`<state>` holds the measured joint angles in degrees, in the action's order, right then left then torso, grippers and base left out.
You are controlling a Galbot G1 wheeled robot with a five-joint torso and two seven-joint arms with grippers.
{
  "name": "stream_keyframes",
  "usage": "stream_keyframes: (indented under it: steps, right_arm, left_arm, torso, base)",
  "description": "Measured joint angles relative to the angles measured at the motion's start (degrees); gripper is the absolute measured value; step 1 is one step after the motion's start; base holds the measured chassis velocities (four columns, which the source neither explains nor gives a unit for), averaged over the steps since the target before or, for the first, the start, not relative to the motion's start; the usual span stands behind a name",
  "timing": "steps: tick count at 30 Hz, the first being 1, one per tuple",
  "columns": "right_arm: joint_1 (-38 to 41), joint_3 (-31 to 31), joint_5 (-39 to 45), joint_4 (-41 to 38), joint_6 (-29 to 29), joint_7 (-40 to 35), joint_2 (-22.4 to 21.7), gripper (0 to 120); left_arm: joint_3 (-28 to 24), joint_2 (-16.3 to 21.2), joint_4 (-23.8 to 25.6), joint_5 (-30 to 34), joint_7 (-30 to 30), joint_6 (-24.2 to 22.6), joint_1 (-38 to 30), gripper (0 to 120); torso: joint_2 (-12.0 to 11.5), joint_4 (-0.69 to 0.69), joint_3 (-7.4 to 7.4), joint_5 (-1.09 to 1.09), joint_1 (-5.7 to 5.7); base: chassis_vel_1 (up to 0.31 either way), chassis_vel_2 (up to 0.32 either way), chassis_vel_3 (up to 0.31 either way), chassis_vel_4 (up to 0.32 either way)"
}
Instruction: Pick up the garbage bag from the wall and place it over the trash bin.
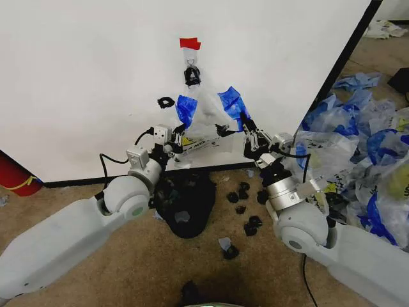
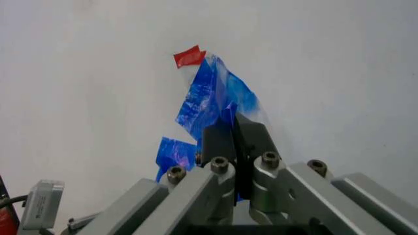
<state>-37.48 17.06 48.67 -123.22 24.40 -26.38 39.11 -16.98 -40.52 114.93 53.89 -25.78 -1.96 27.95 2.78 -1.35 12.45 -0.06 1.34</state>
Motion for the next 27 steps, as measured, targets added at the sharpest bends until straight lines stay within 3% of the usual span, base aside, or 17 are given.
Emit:
stream_keyframes:
  steps: [15,27]
  right_arm:
    - [-1.89,-1.08,-0.57,0.9,0.84,-0.24,0.35,0]
    - [-6.68,-4.87,-1.93,1.89,1.26,-1.1,1.31,0]
  left_arm:
    - [5.04,1.59,4.9,2.43,-2.32,0.79,2.83,0]
    - [9.07,-0.49,9.46,5.32,-4.37,0.98,5.18,0]
  torso:
    - [0.0,0.0,0.0,0.0,0.0]
    - [0.0,0.0,0.0,0.01,0.0]
  base:
    - [0.0,0.0,0.0,0.0]
    - [0.0,0.0,0.0,0.0]
